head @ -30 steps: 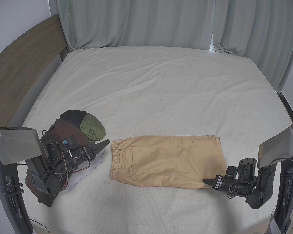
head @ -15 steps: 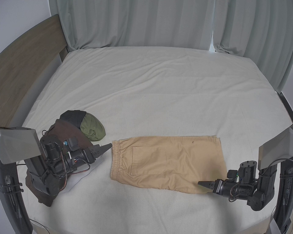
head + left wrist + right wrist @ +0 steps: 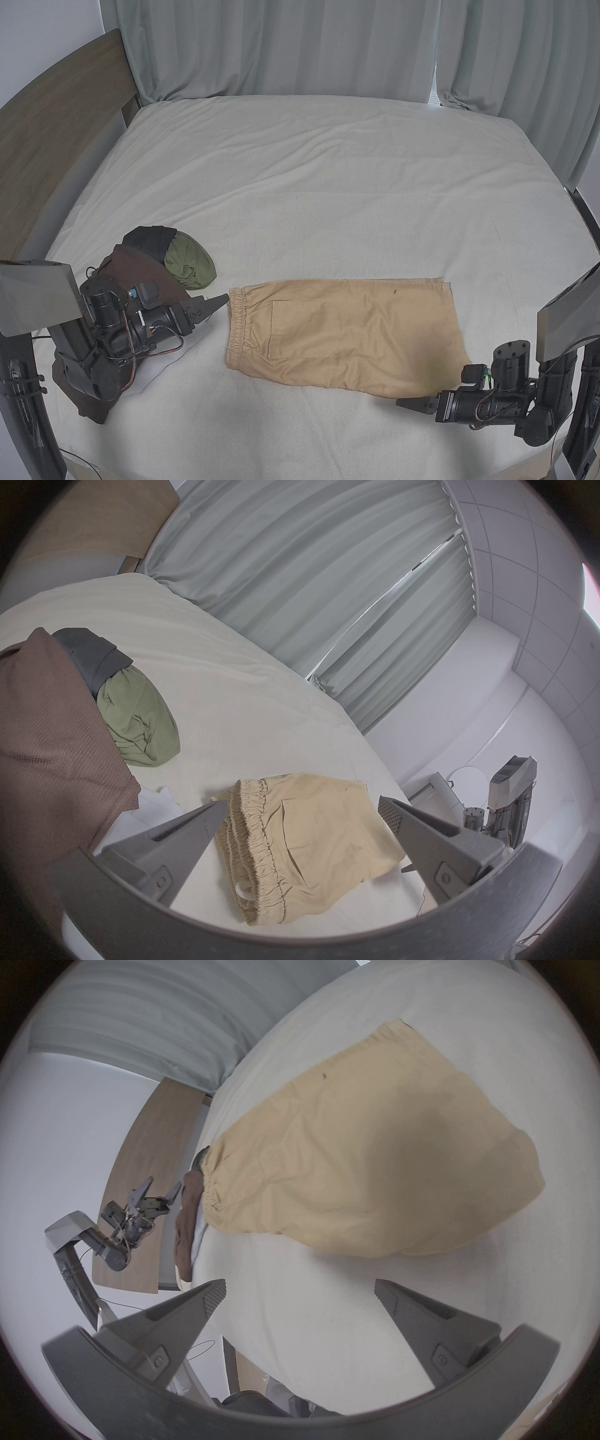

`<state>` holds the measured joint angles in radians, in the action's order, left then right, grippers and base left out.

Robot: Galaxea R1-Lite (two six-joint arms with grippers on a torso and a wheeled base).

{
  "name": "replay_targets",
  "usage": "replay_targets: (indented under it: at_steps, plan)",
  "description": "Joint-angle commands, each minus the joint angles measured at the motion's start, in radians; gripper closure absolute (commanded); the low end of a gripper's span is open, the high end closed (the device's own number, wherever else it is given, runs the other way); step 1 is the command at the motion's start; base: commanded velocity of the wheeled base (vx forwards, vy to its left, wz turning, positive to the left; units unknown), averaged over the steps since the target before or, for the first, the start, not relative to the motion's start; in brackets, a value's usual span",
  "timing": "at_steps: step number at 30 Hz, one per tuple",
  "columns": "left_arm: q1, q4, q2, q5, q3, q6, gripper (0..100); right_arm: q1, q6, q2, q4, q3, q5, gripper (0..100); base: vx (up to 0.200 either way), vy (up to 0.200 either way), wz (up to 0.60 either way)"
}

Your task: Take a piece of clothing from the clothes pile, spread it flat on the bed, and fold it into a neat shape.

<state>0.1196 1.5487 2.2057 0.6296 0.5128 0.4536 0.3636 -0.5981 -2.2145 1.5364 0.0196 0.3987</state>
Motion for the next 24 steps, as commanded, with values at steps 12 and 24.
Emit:
replay_targets:
  at_steps: [12, 24]
  plan:
    - [0.005, 0.001, -0.024, 0.019, -0.036, 0.005, 0, 0.044, 0.0, 0.223, 0.001, 0.063, 0.066, 0, 0.0, 0.0, 0.0]
    - [0.006, 0.001, -0.024, 0.021, -0.057, 0.005, 0, -0.064, -0.005, 0.265, 0.001, 0.183, 0.213, 0, 0.0, 0.0, 0.0]
